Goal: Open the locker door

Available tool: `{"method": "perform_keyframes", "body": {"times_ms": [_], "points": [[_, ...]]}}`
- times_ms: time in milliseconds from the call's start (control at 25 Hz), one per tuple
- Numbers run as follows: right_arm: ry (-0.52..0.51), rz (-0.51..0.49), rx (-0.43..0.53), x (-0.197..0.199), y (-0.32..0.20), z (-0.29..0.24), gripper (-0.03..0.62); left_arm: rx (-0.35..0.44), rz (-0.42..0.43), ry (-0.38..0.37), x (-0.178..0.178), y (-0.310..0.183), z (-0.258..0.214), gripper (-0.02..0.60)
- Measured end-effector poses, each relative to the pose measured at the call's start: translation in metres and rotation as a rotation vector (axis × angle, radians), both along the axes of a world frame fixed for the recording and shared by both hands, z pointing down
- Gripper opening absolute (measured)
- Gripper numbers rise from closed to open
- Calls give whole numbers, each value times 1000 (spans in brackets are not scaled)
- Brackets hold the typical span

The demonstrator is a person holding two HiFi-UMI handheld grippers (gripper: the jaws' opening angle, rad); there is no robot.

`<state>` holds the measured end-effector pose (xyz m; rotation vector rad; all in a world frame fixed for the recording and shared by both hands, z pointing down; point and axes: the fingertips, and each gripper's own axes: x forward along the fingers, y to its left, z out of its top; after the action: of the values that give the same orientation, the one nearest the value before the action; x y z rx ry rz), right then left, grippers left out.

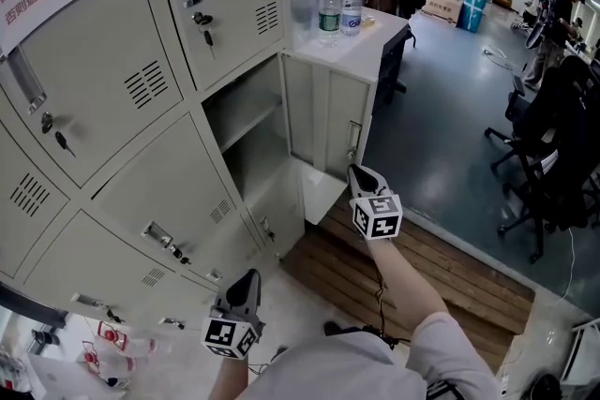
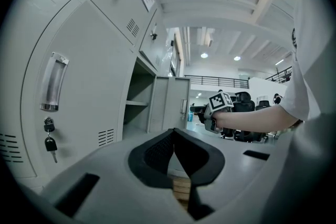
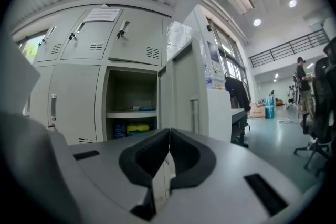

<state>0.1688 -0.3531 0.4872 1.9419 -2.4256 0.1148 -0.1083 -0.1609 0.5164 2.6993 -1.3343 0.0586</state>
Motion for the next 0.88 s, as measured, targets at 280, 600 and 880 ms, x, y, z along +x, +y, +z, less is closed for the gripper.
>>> {"method": "perform_keyframes", "body": {"times_ms": [280,600,880], "points": [[-1,-88,22,-34,9,-6,14,23,-40,-9,-8,-1,-5,8],[8,-239,47,-95,38,-8,14,58,-106,-27,-27,-2,-11,8],[19,-364,45,-140,81,4,14,80,-136,-29,-39,0,-15,8]]}}
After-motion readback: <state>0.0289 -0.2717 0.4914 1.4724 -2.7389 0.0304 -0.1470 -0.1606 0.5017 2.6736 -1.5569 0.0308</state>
